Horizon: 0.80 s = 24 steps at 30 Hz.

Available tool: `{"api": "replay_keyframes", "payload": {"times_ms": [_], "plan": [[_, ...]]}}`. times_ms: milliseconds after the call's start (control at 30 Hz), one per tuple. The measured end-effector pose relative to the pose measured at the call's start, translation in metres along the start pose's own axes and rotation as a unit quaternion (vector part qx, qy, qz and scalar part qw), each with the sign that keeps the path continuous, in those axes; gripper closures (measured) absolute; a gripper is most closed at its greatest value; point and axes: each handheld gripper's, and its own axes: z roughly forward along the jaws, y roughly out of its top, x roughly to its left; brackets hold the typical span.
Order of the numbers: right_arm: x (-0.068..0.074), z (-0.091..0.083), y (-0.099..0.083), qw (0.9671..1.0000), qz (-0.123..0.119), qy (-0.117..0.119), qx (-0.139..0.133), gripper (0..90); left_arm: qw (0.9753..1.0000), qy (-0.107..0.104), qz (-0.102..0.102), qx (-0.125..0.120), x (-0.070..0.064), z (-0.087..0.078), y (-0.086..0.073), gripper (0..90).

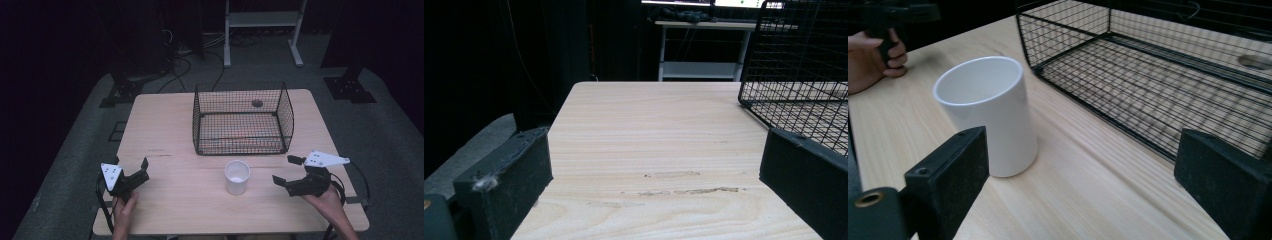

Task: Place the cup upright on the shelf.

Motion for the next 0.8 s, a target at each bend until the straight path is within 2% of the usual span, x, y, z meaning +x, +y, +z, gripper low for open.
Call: {"api": "replay_keyframes", "payload": {"times_ms": [67, 233, 633, 800], "plan": [[0.007, 0.005, 0.003, 0.9999, -0.010, 0.012, 0.006, 6.7, 1.0000, 0.001, -0.001, 0.000, 0.000, 0.000, 0.000, 0.0], [0.014, 0.011, 0.006, 0.9995, -0.020, 0.023, 0.010, 6.7, 1.0000, 0.000, -0.002, 0.000, 0.000, 0.000, 0.000, 0.0], [0.029, 0.028, 0.011, 0.9974, -0.023, 0.065, 0.022, 6.7, 1.0000, 0.000, -0.002, 0.000, 0.000, 0.000, 0.000, 0.0], [0.035, 0.037, 0.013, 0.9964, -0.031, 0.074, 0.030, 6.7, 1.0000, 0.000, -0.002, 0.000, 0.000, 0.000, 0.000, 0.0]]}}
